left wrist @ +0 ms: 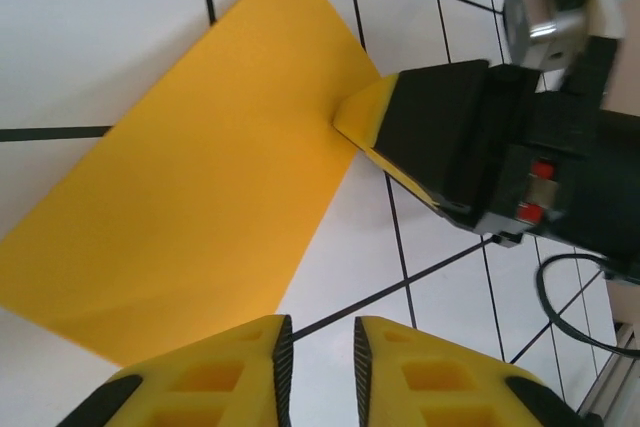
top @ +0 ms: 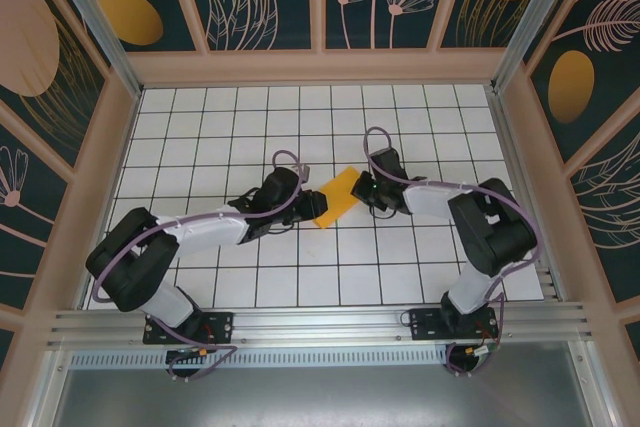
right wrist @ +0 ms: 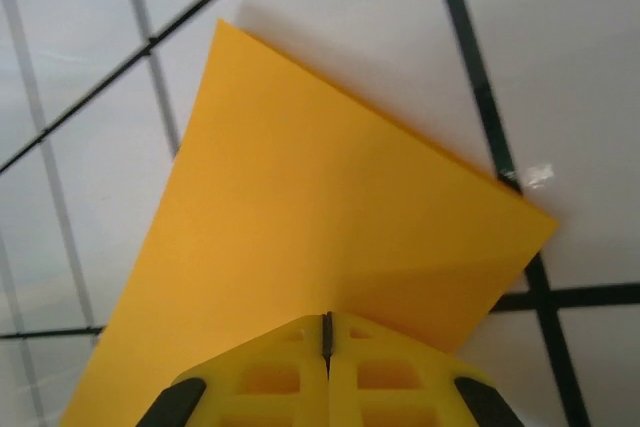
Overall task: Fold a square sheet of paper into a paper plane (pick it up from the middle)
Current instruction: First fold in half a square sheet of paper at the center of the table.
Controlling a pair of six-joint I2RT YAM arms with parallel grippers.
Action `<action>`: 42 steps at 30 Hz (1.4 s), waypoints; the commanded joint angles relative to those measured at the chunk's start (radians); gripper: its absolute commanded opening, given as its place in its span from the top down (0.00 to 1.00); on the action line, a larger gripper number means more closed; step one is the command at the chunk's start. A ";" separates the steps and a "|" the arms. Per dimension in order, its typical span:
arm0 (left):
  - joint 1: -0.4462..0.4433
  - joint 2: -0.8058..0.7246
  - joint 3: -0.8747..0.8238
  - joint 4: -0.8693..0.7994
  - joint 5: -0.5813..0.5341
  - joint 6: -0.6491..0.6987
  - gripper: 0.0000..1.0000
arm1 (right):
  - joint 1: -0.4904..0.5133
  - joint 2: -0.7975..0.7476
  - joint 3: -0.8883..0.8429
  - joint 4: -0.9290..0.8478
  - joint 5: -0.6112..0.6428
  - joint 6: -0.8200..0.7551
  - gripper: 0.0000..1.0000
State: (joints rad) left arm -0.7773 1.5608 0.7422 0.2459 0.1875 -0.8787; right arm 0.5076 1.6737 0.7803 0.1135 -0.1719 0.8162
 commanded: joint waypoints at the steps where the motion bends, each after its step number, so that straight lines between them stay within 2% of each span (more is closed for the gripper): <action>1: -0.021 0.037 0.035 0.043 0.021 -0.013 0.77 | -0.006 -0.107 -0.060 0.150 -0.085 -0.041 0.94; 10: -0.032 0.137 0.078 0.053 0.060 -0.020 0.89 | -0.007 -0.107 -0.165 0.215 -0.276 -0.081 1.00; 16: -0.035 0.190 0.112 0.031 0.071 -0.018 0.91 | -0.009 -0.023 -0.152 0.243 -0.344 -0.106 1.00; 35: -0.034 0.316 0.177 -0.067 0.087 0.022 0.93 | -0.020 0.072 -0.112 0.180 -0.314 -0.146 1.00; 42: -0.034 0.332 0.184 -0.166 0.040 0.039 0.93 | -0.023 0.077 -0.093 0.151 -0.297 -0.167 1.00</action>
State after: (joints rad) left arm -0.8055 1.8687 0.9115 0.1699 0.2539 -0.8658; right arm 0.4969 1.7309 0.6651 0.2947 -0.4988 0.6823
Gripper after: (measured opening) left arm 0.070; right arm 0.051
